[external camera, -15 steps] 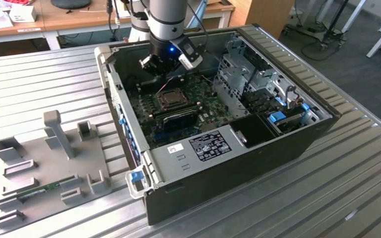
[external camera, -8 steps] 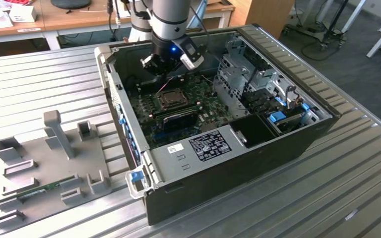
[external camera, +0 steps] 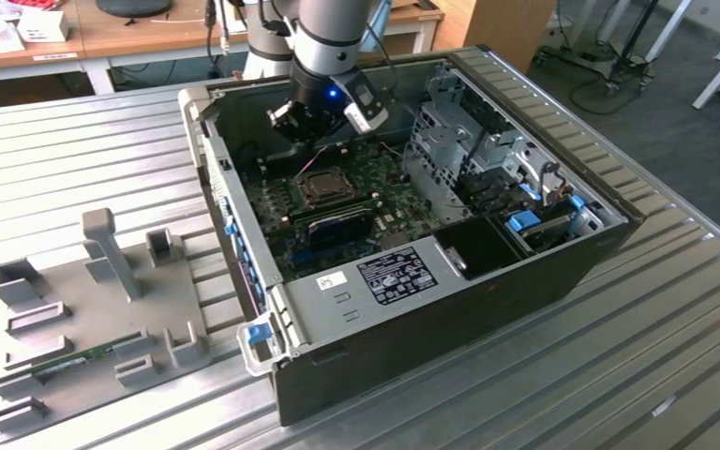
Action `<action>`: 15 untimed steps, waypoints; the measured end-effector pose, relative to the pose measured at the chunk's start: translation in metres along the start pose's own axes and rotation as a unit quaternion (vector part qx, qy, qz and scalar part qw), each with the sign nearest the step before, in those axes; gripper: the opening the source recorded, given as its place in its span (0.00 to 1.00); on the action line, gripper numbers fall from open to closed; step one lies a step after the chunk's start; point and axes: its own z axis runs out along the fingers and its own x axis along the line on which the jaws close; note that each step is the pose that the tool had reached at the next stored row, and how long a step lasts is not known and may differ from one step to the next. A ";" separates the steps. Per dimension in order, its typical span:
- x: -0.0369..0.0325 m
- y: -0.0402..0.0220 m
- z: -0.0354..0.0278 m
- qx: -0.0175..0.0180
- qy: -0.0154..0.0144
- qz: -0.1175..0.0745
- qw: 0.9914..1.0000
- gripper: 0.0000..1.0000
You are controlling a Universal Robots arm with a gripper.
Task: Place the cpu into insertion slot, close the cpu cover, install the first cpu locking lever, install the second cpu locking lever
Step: 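Install the first cpu locking lever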
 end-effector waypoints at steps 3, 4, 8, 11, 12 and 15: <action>0.0000 0.0000 -0.0001 0.000 0.001 0.000 1.000 0.11; 0.0000 -0.0001 0.0000 -0.001 0.001 0.000 1.000 0.11; 0.0000 -0.0001 0.0006 -0.006 0.001 0.000 1.000 0.11; -0.0001 -0.0001 0.0006 -0.006 0.001 0.000 1.000 0.11; -0.0002 -0.0002 0.0006 -0.006 0.001 0.000 1.000 0.11; -0.0024 -0.0003 0.0011 -0.006 0.004 0.001 1.000 0.11</action>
